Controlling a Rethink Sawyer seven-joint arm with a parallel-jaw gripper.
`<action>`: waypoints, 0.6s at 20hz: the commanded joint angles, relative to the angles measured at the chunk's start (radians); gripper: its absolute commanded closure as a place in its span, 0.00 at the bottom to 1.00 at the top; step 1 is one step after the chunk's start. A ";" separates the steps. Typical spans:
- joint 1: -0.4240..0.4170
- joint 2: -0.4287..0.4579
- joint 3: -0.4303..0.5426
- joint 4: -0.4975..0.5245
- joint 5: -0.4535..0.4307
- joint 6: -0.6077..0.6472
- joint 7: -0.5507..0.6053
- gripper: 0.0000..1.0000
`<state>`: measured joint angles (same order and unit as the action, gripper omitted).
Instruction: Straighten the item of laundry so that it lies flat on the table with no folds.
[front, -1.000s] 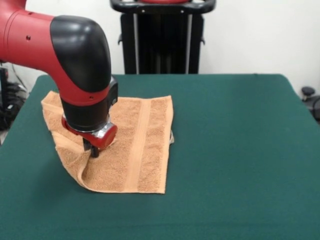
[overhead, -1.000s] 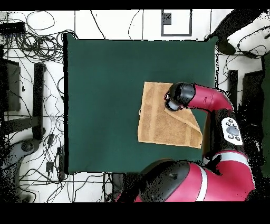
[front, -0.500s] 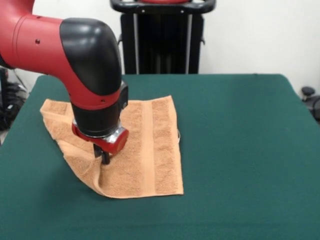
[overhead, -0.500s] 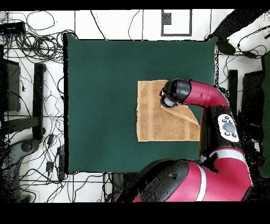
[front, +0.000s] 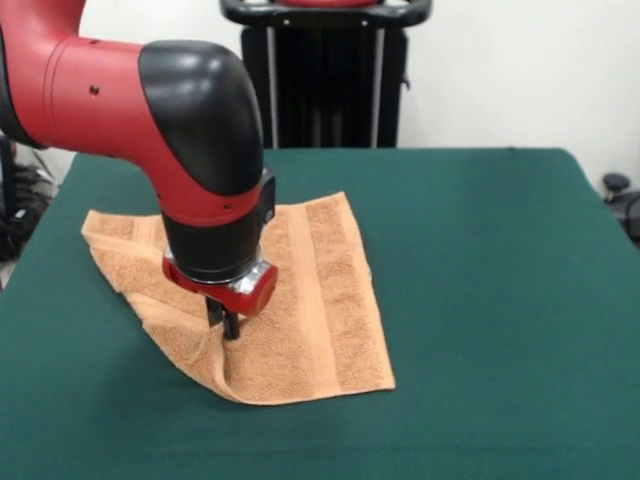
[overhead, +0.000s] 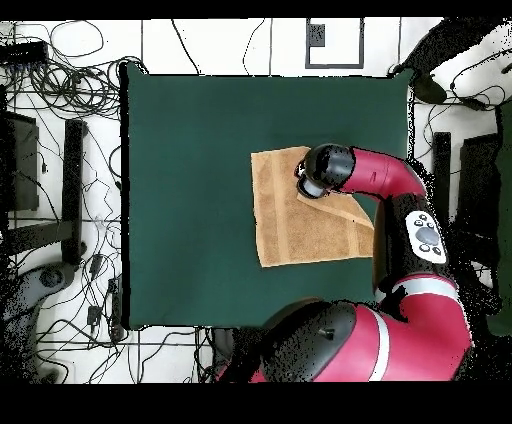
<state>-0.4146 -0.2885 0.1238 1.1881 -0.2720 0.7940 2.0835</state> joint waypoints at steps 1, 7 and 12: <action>0.097 0.102 0.179 0.036 0.009 -0.009 -0.106 1.00; 0.113 0.072 0.156 0.074 0.020 -0.003 -0.057 1.00; 0.125 0.051 0.131 0.098 0.025 -0.002 -0.015 1.00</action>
<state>-0.3673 -0.2897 0.1239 1.1865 -0.2763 0.7933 2.0835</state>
